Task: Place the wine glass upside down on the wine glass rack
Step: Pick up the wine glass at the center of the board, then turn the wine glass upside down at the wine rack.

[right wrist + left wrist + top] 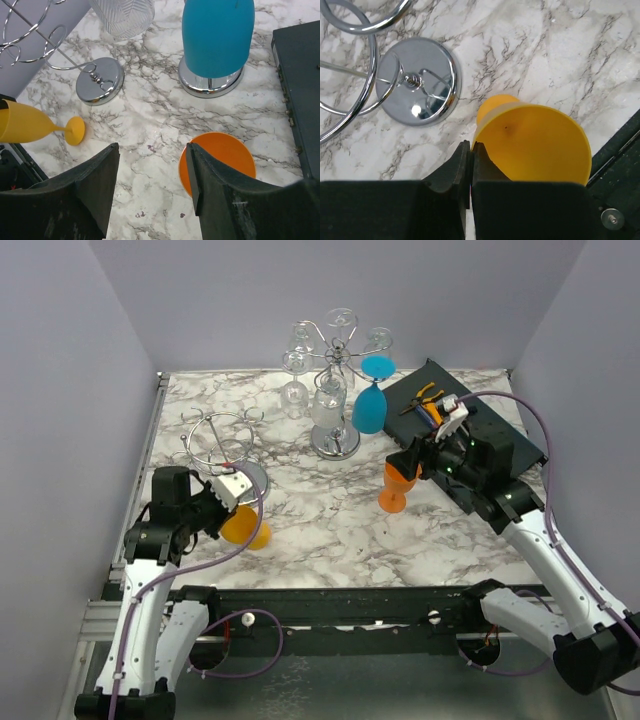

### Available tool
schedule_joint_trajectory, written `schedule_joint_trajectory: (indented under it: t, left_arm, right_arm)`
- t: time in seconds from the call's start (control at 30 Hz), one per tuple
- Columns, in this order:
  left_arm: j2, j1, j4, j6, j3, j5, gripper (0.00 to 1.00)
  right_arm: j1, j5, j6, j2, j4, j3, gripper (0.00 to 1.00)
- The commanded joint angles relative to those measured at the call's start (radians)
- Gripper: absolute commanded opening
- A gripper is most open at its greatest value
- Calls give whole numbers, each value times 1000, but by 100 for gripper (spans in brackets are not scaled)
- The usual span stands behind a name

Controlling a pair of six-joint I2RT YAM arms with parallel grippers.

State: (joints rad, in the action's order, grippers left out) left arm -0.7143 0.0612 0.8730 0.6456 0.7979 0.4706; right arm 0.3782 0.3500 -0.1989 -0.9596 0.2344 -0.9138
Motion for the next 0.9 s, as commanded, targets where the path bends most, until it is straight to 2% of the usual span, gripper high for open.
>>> schedule_joint_trajectory:
  t: [0.0,0.13,0.23,0.33,0.4,0.53,0.6,0.87]
  left_arm:
    - [92,4,54,124,9,159,0]
    - [126,4,55,145,79,271,0]
    - [115,3,46,142,193,400,0]
    - [106,3,-19,100,294,517,0]
    - [108,4,-126,36,341,572,0]
    - [97,4,-381,-128,383,601,0]
    - [82,4,-457,-161,399,601,0]
    - [35,5,-515,-148,443,602,0]
  right_arm:
    - [4,55,5,-27,-6,-49,61]
    - [4,89,-19,-38,-26,-65,63]
    - [5,162,-45,-75,-39,-110,67]
    - [13,232,-72,-130,-52,-175,70]
    - [34,263,-82,-165,-61,-218,73]
    - [122,263,-91,-238,-63,-310,77]
    - [162,273,-115,-265,-87,-341,78]
    - [278,235,-174,-324,-145,-401,78]
